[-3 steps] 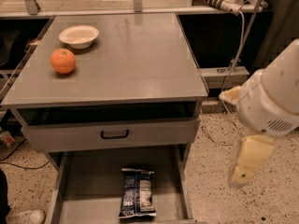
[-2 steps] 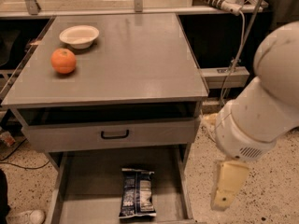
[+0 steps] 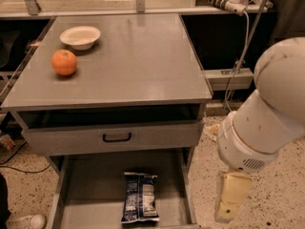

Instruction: Pick blue chip bag from middle drawer and place on counter

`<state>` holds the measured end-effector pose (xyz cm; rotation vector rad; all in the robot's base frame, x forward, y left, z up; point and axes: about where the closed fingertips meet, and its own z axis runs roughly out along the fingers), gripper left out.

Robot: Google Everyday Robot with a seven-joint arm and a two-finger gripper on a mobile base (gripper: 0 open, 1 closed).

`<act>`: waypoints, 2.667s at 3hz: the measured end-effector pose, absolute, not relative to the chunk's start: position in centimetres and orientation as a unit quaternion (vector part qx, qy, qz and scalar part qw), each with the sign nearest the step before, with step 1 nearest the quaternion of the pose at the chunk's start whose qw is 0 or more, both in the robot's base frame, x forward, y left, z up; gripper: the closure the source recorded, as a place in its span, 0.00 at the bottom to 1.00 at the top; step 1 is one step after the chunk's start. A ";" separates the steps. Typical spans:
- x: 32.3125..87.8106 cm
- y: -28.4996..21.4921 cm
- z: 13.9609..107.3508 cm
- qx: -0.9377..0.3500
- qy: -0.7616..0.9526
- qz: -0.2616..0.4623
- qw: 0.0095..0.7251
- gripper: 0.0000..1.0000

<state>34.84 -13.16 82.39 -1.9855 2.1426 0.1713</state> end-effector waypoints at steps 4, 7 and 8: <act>32.6 -3.6 68.9 -0.705 0.697 0.100 0.084 0.00; 37.2 2.5 59.9 -0.670 0.724 0.104 0.128 0.00; 37.4 2.3 59.0 -0.674 0.718 0.106 0.138 0.00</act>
Offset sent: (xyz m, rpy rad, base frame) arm -0.0267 0.1102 -0.1637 0.0435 0.1015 0.1146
